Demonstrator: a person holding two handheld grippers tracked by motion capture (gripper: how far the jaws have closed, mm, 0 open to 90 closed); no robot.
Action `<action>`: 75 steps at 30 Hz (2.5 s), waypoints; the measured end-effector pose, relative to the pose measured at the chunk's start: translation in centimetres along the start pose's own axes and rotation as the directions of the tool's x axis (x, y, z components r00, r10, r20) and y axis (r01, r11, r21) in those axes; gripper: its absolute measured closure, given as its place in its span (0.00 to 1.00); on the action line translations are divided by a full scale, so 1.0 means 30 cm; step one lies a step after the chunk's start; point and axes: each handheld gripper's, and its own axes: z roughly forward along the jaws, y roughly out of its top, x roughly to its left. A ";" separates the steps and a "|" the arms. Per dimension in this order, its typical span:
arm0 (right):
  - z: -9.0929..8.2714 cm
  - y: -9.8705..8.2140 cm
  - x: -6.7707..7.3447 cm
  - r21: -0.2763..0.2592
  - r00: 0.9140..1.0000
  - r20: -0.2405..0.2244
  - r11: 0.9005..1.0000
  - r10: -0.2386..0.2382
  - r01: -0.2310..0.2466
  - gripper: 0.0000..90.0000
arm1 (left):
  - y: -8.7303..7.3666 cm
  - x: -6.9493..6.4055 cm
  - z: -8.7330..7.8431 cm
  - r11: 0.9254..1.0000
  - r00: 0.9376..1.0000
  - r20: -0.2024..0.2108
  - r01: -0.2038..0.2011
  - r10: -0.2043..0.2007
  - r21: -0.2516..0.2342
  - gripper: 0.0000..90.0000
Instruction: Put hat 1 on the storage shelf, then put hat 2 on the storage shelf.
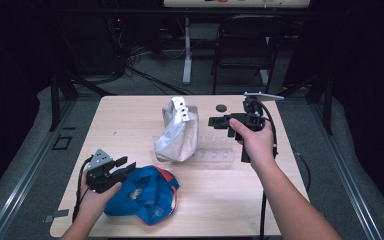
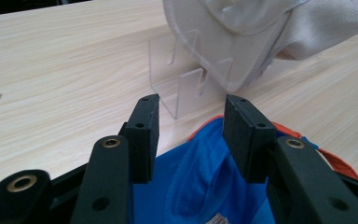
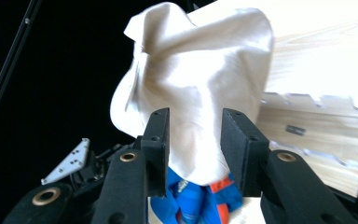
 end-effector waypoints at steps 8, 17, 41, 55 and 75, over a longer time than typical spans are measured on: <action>-0.047 -0.102 -0.057 -0.014 0.999 0.031 0.999 -0.037 0.038 0.70 | -0.048 0.038 -0.055 1.000 0.999 -0.040 0.021 -0.021 -0.005 0.62; -0.040 -0.216 -0.109 -0.003 0.993 0.085 0.997 -0.077 0.077 0.70 | -0.088 0.035 -0.078 0.999 0.997 -0.070 -0.013 0.016 0.050 0.58; 0.313 -0.522 -0.169 0.181 0.990 0.025 0.975 -0.136 0.130 0.67 | -0.205 0.072 -0.087 0.997 0.995 -0.101 -0.011 0.019 0.076 0.55; 0.442 -0.602 -0.195 0.237 0.995 -0.027 0.966 -0.097 0.101 0.66 | -0.221 0.071 -0.076 0.995 0.995 -0.093 -0.022 0.030 0.094 0.55; 0.511 -0.617 -0.187 0.294 0.988 -0.153 0.954 -0.023 0.068 0.67 | -0.238 0.058 -0.030 0.982 0.996 -0.059 -0.060 0.072 0.181 0.60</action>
